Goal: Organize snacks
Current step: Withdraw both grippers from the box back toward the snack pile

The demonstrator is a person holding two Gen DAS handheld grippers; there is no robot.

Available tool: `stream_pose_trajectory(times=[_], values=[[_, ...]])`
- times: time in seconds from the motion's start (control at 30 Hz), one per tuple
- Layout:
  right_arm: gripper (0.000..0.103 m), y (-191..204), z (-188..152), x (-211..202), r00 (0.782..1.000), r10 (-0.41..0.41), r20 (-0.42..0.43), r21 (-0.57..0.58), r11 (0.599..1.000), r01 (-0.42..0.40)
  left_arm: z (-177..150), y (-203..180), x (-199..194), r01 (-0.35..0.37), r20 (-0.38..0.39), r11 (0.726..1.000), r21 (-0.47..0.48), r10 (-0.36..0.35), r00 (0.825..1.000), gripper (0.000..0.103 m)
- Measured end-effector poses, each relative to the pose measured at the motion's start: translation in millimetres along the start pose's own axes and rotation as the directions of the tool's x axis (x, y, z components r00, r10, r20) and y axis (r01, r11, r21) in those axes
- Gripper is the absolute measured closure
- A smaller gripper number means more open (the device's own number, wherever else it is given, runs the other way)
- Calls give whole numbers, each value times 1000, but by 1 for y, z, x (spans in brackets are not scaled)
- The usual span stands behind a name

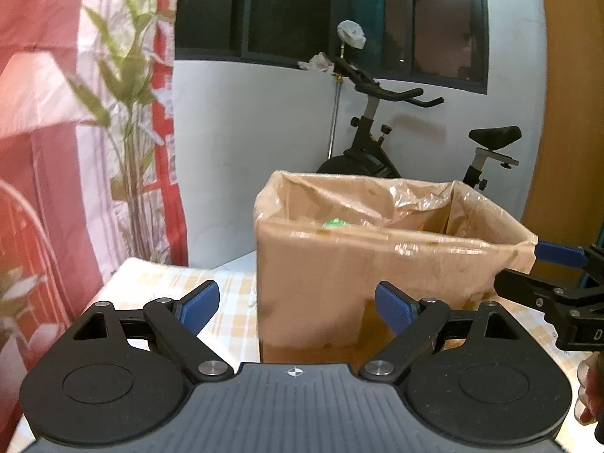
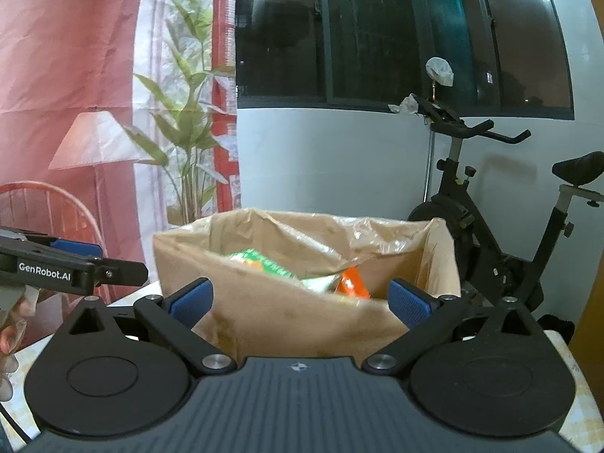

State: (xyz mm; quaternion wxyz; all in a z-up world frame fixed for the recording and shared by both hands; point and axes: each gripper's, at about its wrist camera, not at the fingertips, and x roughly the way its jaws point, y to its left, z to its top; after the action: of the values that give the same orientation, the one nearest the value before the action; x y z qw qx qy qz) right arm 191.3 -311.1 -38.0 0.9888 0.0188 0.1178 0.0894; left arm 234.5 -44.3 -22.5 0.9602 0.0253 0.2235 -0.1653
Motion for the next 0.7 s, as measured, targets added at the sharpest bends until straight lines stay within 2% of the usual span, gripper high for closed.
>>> stream_pose_trajectory(times=[0.47,0.7], values=[[2,2,-44,-12,997,28,-70,56,998,-24,-50,3,-17,-42,-24,999,-14,41,999,12],[2,1,-59,-9,994,13,-110,55,998,-7,-76,14,-14,-79,-105,993,-84,70,992,13]])
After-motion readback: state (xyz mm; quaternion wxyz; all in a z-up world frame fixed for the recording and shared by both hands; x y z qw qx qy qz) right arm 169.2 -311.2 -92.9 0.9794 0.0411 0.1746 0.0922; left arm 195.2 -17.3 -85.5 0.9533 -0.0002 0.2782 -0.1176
